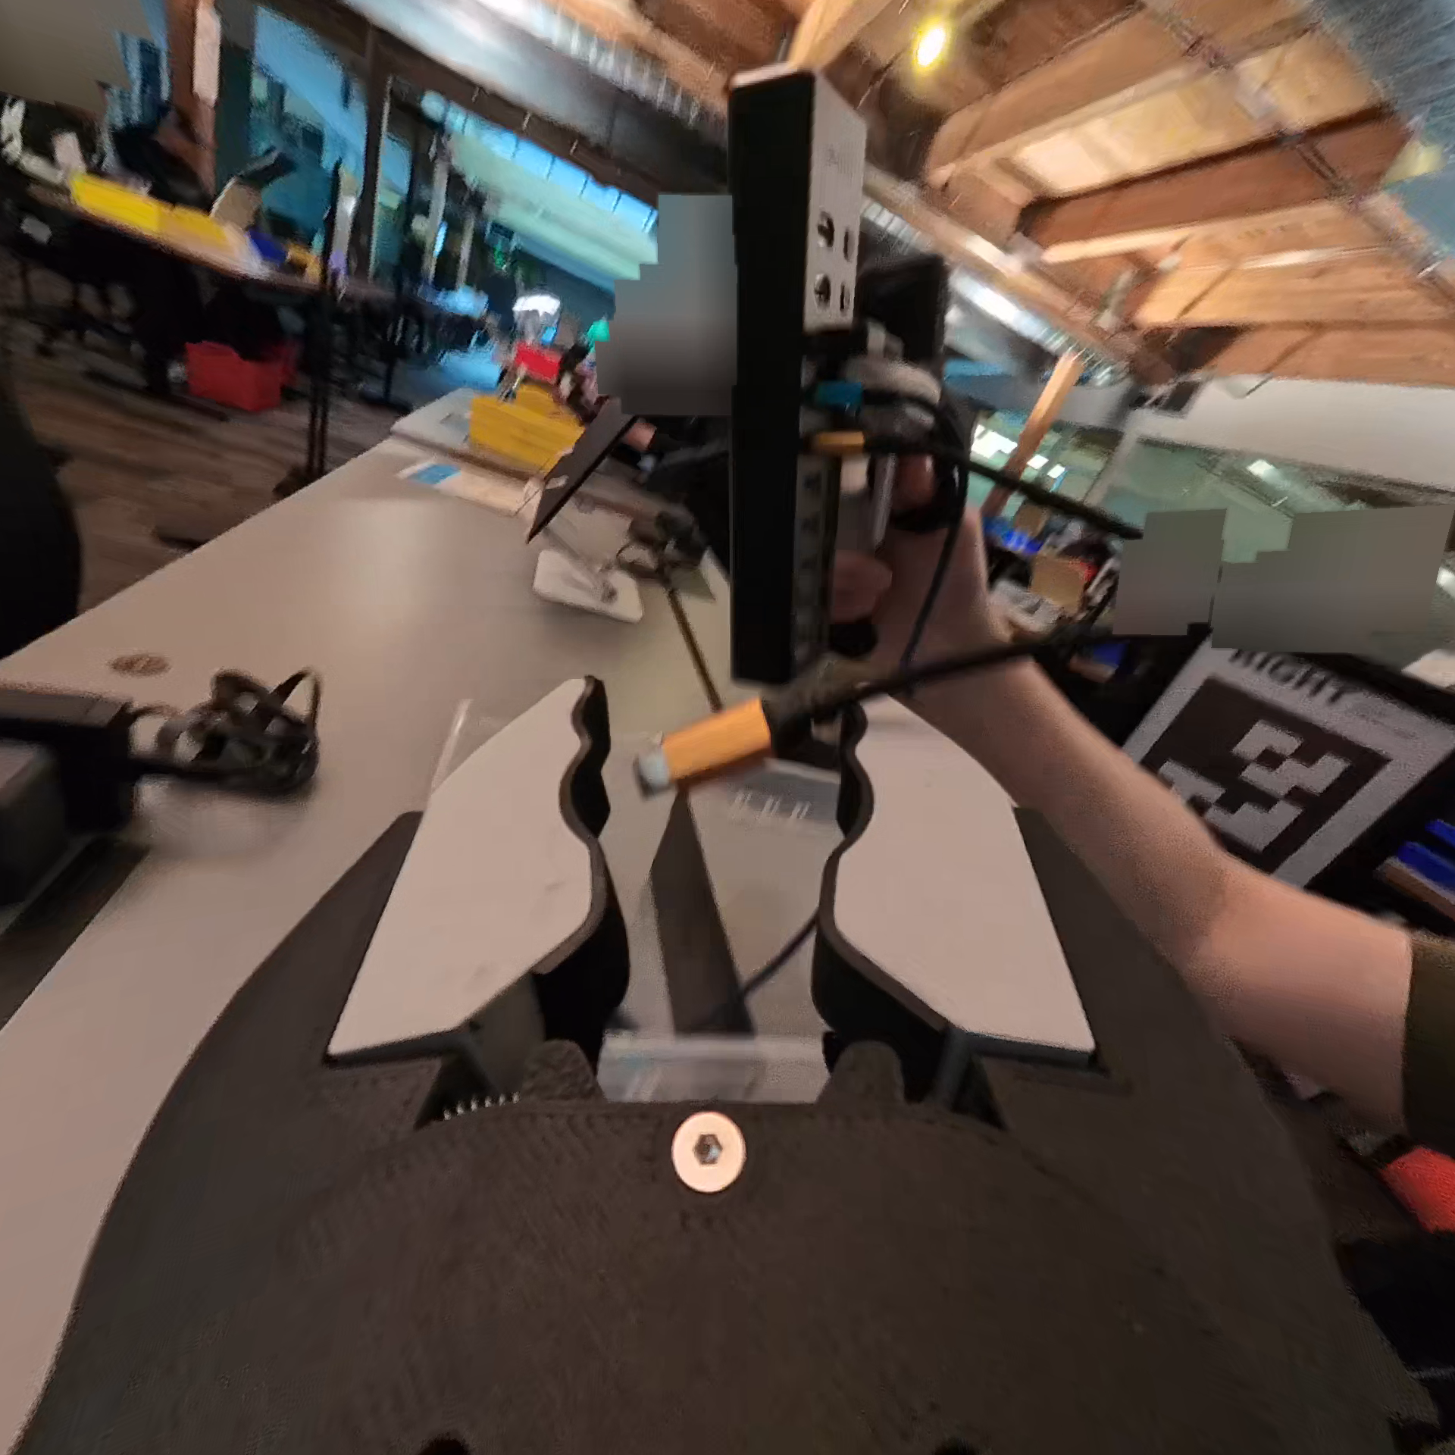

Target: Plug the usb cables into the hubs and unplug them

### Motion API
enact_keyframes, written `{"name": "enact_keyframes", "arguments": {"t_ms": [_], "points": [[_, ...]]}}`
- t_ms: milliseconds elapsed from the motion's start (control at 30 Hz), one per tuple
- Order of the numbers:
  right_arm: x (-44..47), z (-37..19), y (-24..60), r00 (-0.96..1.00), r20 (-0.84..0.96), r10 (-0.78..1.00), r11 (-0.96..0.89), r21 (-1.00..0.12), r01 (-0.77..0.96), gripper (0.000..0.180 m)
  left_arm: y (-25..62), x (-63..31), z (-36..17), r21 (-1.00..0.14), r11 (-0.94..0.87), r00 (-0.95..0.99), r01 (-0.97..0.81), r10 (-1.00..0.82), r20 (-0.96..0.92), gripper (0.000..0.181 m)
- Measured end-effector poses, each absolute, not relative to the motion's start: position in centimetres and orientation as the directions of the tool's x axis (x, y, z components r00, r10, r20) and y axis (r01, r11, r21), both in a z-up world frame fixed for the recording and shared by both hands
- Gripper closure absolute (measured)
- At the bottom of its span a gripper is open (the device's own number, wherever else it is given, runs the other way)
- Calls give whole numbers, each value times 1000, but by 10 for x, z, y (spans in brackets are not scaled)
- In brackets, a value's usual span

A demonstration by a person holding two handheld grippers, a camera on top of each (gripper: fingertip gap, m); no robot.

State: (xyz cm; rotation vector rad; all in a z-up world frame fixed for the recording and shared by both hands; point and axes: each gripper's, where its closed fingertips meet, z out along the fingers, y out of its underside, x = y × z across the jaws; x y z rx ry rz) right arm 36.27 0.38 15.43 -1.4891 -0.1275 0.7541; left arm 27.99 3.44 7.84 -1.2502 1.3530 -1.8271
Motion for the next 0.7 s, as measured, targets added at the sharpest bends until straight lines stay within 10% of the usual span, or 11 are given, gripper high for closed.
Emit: {"name": "enact_keyframes", "arguments": {"t_ms": [267, 500, 700], "points": [[437, 25, 14, 972, 18, 234, -576, -803, 154, 151, 27, 176, 19, -948, -140, -327, -287, -916, 234, 137], [382, -10, 28, 849, 59, 526, -514, -773, 372, 152, -14, 91, 2, -932, -161, -364, -325, -888, 280, 141], [377, -88, 25, 738, 83, 670, -642, -434, 632, 153, -43, 35, 8, -922, -255, -388, -292, -850, 358, 144]]}}
